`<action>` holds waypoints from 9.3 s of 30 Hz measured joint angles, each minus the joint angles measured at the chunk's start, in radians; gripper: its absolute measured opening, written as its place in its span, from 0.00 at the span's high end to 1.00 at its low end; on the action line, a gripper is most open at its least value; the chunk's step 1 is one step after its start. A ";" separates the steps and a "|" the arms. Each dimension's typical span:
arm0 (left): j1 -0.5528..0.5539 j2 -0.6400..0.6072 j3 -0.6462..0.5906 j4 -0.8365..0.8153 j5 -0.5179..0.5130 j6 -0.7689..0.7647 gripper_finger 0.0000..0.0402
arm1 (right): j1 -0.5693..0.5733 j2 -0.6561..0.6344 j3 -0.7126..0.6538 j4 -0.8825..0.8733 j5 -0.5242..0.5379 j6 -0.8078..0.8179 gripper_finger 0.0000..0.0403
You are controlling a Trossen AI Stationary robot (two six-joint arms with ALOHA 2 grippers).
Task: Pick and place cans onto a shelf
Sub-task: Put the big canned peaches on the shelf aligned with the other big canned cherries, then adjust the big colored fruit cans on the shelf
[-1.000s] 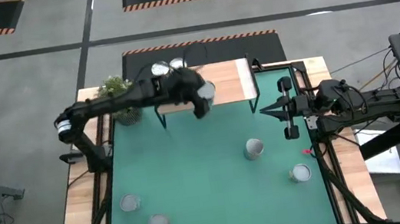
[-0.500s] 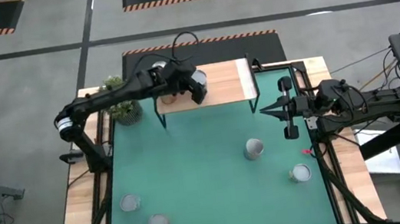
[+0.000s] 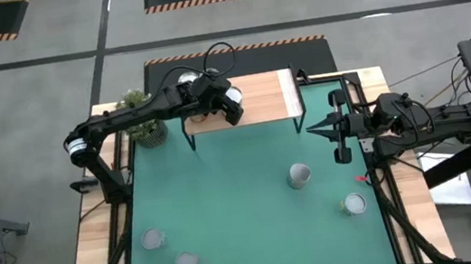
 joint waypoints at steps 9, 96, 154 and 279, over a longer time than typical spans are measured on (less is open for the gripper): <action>0.000 0.000 0.000 0.015 -0.001 0.000 0.17 | 0.000 0.000 0.000 0.004 0.001 0.001 0.98; -0.297 -0.879 -0.900 0.894 0.081 0.476 0.75 | -0.347 1.033 0.548 -0.081 0.146 0.144 0.98; -0.297 -0.877 -0.900 0.888 0.080 0.462 0.75 | -0.315 1.055 0.594 0.016 0.095 0.076 0.98; 0.439 0.320 0.616 -0.519 0.378 0.681 1.00 | -0.467 0.501 0.236 -0.185 -0.055 -0.107 0.98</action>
